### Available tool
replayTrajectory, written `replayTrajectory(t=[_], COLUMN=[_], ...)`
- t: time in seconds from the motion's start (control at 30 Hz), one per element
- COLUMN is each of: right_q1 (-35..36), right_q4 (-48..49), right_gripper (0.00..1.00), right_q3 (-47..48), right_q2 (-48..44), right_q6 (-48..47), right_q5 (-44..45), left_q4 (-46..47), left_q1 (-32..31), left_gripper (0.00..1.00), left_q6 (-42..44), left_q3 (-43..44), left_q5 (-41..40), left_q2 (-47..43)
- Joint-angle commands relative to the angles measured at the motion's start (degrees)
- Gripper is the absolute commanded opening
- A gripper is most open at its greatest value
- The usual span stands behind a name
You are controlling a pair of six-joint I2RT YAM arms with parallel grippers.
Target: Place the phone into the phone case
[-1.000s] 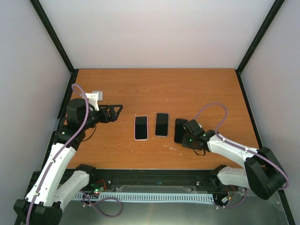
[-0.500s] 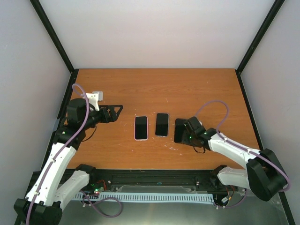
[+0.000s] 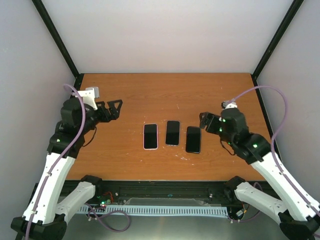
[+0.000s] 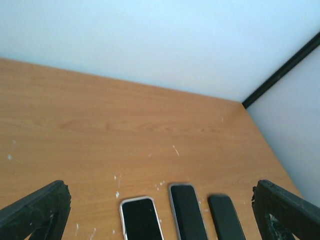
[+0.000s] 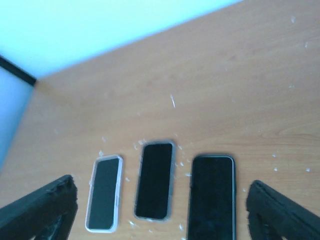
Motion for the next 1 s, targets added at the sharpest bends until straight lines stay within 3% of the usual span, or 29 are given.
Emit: replayTrajectory(t=[0.0, 0.3, 0.97], right_q1=[-0.28, -0.24, -0.23], right_q4=[-7.64, -8.79, -5.59], right_gripper=[0.99, 1.0, 1.0], right_q3=[6.26, 9.77, 4.49], right_q2=[-3.17, -8.18, -14.26], right_q6=[-2.88, -2.69, -0.88], right_q5=[2.59, 0.73, -0.45], left_q4=[-2.71, -0.37, 2.2], left_q1=[-0.04, -0.06, 0.0], left_gripper=[1.0, 1.0, 0.99], left_q6=[1.9, 1.87, -0.48], left_q3=[6.25, 8.4, 2.22], left_q5=[-3.74, 3.92, 4.42], left_q2=[-0.31, -4.91, -7.09])
